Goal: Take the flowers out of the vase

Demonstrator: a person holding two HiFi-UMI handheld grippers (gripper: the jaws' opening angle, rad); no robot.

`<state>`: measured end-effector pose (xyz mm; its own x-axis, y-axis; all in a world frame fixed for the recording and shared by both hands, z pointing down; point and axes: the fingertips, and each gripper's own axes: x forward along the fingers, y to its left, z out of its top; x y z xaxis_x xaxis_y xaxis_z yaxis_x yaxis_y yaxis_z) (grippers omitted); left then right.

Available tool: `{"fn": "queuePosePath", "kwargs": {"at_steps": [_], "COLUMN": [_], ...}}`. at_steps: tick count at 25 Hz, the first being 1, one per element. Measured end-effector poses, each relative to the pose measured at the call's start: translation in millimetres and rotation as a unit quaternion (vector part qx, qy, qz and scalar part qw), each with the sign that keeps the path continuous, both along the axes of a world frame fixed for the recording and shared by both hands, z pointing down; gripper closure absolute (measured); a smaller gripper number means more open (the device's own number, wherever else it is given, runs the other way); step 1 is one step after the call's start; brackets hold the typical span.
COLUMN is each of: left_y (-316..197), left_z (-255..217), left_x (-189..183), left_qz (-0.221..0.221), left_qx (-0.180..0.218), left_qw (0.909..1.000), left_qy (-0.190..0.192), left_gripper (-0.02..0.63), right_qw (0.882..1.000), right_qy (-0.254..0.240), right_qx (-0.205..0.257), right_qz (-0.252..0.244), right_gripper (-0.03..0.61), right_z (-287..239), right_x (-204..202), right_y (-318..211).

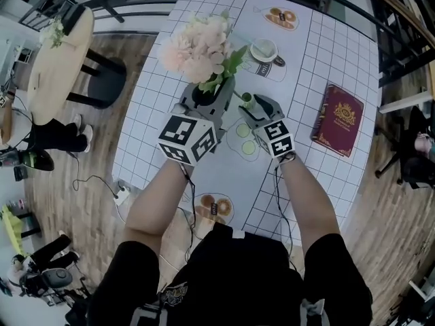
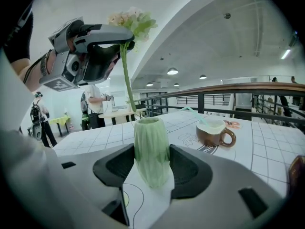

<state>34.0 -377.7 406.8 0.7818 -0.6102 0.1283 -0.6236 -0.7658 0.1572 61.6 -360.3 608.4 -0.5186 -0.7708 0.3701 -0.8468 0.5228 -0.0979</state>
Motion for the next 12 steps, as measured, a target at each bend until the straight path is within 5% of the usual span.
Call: {"fn": "queuePosePath", "kwargs": {"at_steps": [12], "left_y": [16.3], "left_z": [17.5], "left_x": [-81.9], "left_qz": [-0.046], "left_qx": [-0.015], "left_qw": [0.9983], "left_qy": [-0.032], "left_gripper": [0.543], "right_qw": [1.0], "right_qy": [0.011], "right_qx": [-0.012], "right_qz": [-0.008], "right_gripper": [0.333], "right_z": [-2.7], "right_x": [1.0], "right_y": [0.1]}}
